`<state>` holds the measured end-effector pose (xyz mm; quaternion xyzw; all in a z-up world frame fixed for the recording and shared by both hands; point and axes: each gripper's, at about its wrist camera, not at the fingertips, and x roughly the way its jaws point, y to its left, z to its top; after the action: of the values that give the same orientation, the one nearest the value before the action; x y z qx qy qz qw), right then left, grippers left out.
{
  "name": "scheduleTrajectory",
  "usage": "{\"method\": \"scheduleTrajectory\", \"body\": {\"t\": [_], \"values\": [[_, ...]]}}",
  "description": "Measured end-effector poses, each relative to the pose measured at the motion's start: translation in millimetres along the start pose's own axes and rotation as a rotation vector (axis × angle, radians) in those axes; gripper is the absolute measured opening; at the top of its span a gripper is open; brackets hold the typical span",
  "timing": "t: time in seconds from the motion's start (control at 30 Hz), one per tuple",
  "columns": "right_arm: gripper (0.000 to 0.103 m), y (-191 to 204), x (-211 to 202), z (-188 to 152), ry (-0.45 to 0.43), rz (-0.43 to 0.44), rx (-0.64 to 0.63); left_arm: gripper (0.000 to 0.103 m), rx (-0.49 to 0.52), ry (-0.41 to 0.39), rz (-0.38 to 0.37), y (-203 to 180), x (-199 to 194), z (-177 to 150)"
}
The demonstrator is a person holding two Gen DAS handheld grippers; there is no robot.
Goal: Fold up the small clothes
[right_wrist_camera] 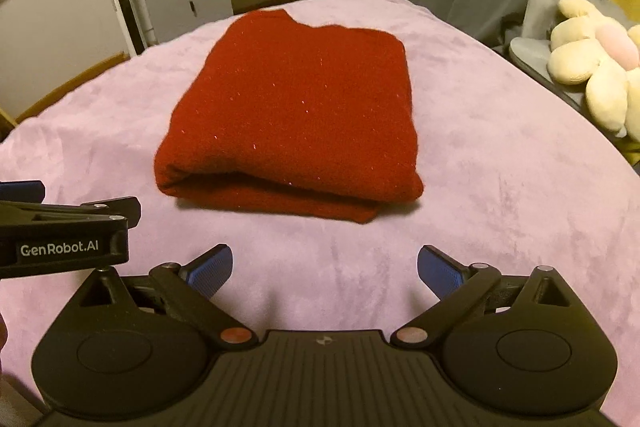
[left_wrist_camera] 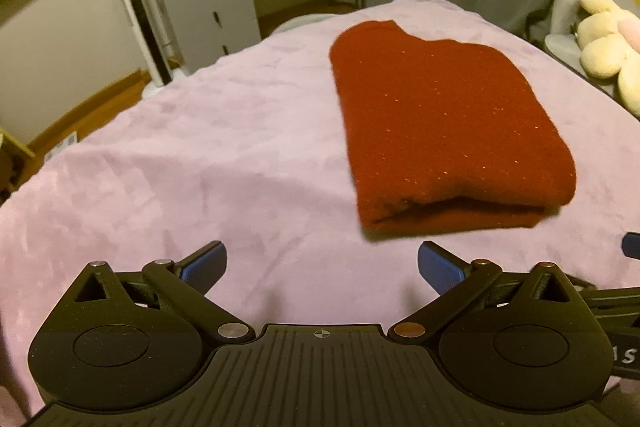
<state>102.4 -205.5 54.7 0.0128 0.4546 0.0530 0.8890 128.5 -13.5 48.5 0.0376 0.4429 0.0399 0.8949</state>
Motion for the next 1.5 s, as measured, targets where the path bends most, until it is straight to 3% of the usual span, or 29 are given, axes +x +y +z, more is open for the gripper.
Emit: {"method": "scheduleTrajectory", "body": {"t": [0.37, 1.5], "values": [[0.099, -10, -13, 1, -0.024, -0.029, 0.057, 0.103, -0.003, -0.006, -0.003, 1, -5, -2], [0.099, -9, -20, 3, -0.036, -0.033, 0.067, 0.103, 0.006, -0.018, -0.024, -6, -13, 2]]}}
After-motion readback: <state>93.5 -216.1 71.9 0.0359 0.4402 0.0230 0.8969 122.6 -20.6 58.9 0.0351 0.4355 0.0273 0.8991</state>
